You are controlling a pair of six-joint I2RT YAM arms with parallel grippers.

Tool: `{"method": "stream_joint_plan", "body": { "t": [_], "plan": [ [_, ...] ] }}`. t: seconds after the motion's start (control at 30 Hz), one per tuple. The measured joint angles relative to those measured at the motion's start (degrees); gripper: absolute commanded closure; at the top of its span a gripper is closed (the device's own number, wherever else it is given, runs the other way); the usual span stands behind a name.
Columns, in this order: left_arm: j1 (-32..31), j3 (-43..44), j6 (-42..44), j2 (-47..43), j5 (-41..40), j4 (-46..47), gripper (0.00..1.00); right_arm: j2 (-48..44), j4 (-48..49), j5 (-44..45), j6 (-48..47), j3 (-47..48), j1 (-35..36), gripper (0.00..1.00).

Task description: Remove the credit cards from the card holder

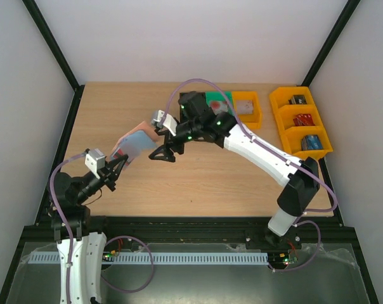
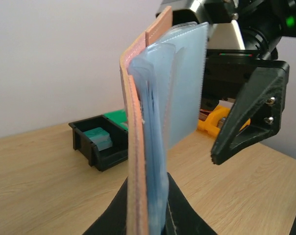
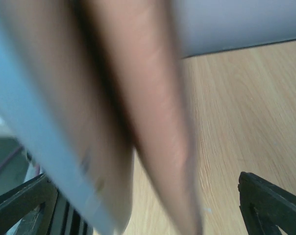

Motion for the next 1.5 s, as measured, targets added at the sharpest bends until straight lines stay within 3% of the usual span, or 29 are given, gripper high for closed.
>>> {"method": "stream_joint_plan", "body": {
  "t": [0.17,0.27,0.33,0.47,0.53,0.67,0.73,0.9,1.17,1.23,1.5],
  "plan": [
    [0.00,0.07,0.31,-0.44,0.98,-0.20,0.98,-3.08,23.91,1.14,14.49,-11.08,3.54,0.01],
    [0.00,0.20,0.46,-0.44,1.70,-0.42,0.98,-3.06,31.89,1.33,18.93,-12.50,5.84,0.05],
    [0.00,0.22,0.48,-0.44,1.90,-0.39,0.98,-3.06,35.34,1.42,21.18,-12.48,6.56,0.21],
    [0.00,0.26,0.33,-0.44,3.30,-0.33,0.98,-2.75,37.77,2.69,23.58,-11.91,6.51,0.78],
    [0.17,0.31,0.00,-0.44,3.34,-0.33,0.96,-2.43,37.48,2.95,23.65,-11.30,6.19,0.98],
    [0.63,0.33,-0.87,-0.52,4.31,-0.11,0.65,-2.51,35.52,2.58,20.57,-10.49,6.19,0.98],
    [0.52,0.61,-1.62,-0.87,6.71,0.68,0.59,-2.99,33.99,1.68,18.23,-10.45,5.75,0.99],
    [0.46,1.75,-2.73,-2.51,9.22,3.15,0.60,-5.44,31.28,-7.30,14.49,-10.51,2.40,0.98],
    [0.46,1.79,-3.45,-3.32,6.69,3.98,0.61,-7.37,31.23,-17.77,14.03,-10.51,0.79,0.98],
    [0.46,1.79,-3.43,-3.65,6.08,4.11,0.56,-7.37,31.36,-19.06,14.51,-10.51,0.79,0.98],
    [0.46,0.96,-3.65,-4.66,4.04,5.31,0.61,-6.32,39.39,-23.85,22.99,-11.54,1.22,0.98]
  ]
}}
